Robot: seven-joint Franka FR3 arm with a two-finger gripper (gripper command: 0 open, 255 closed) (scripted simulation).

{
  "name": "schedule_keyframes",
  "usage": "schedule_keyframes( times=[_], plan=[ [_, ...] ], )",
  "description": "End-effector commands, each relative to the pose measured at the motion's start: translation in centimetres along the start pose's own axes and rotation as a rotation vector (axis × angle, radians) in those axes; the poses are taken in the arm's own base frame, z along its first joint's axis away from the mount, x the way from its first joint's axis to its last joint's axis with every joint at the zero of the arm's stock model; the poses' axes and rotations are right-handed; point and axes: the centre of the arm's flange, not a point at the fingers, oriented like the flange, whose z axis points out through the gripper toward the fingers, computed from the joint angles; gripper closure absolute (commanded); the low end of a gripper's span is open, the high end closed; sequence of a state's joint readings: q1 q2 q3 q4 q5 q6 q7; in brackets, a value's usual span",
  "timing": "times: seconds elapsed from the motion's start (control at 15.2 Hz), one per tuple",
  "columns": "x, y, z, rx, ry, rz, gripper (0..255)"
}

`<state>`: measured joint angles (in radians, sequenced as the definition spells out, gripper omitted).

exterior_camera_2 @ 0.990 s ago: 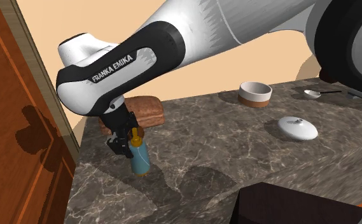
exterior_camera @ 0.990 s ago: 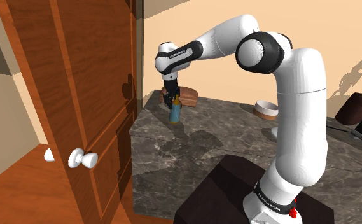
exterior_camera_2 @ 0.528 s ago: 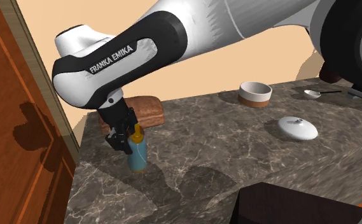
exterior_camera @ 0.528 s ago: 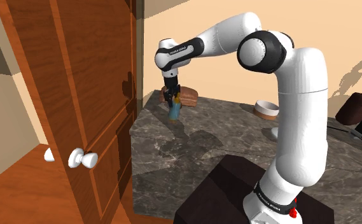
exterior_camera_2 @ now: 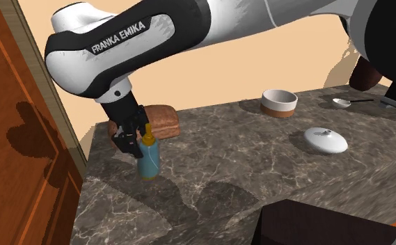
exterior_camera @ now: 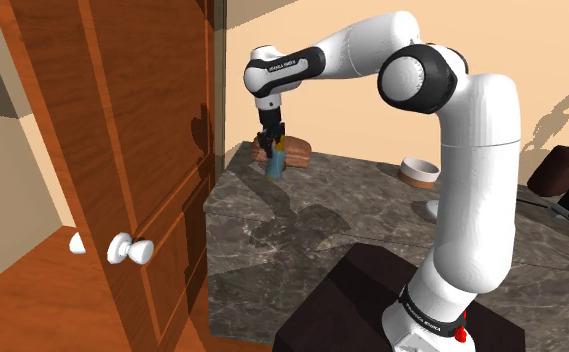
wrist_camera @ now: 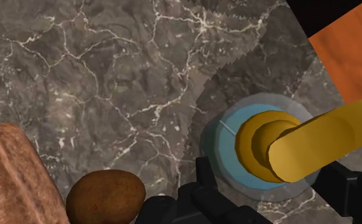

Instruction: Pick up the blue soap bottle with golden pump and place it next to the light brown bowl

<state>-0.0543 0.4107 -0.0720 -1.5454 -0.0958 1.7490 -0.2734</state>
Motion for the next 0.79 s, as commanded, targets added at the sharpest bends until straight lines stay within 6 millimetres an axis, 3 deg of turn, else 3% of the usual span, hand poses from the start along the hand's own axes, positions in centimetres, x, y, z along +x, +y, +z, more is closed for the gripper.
schedule_keyframes(
  times=[0.0, 0.73],
  plan=[
    [-0.3, 0.1, -1.1, 0.000, 0.000, 0.000, 255],
    [-1.6, 0.4, -6.7, 0.000, 0.000, 0.000, 255]
  ],
)
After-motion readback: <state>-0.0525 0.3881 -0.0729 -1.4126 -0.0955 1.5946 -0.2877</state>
